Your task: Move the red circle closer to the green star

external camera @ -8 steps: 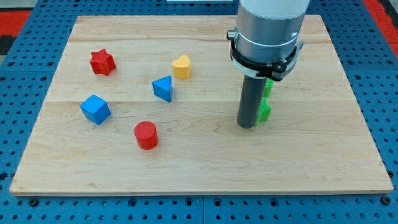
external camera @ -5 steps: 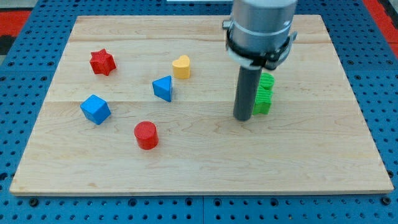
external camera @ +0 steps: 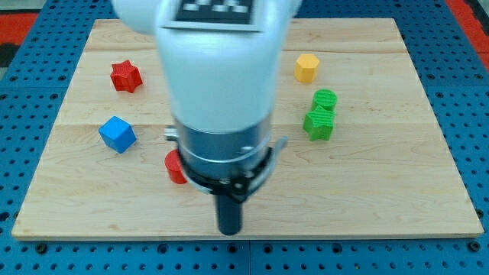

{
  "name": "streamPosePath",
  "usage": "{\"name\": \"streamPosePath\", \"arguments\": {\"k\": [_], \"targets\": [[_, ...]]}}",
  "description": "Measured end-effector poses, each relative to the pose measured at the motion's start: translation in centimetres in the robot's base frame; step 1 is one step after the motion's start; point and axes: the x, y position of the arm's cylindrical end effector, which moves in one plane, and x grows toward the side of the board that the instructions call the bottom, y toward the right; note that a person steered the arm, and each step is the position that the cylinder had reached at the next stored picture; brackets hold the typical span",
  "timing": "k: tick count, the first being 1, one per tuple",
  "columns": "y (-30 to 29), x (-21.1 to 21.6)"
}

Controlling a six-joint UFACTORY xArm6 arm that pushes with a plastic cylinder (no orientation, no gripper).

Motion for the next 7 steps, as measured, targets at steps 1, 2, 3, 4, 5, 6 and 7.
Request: {"name": "streamPosePath", "arguments": {"k": [1,2,3,4,5,6,7], "targets": [[-0.8,-0.1],[-5.6,-0.1],[-5.5,-0.4],[-6.2,-2.4],[-9.0,-2.2],[-12.1,-1.6],[-11.0,-4.4]]}}
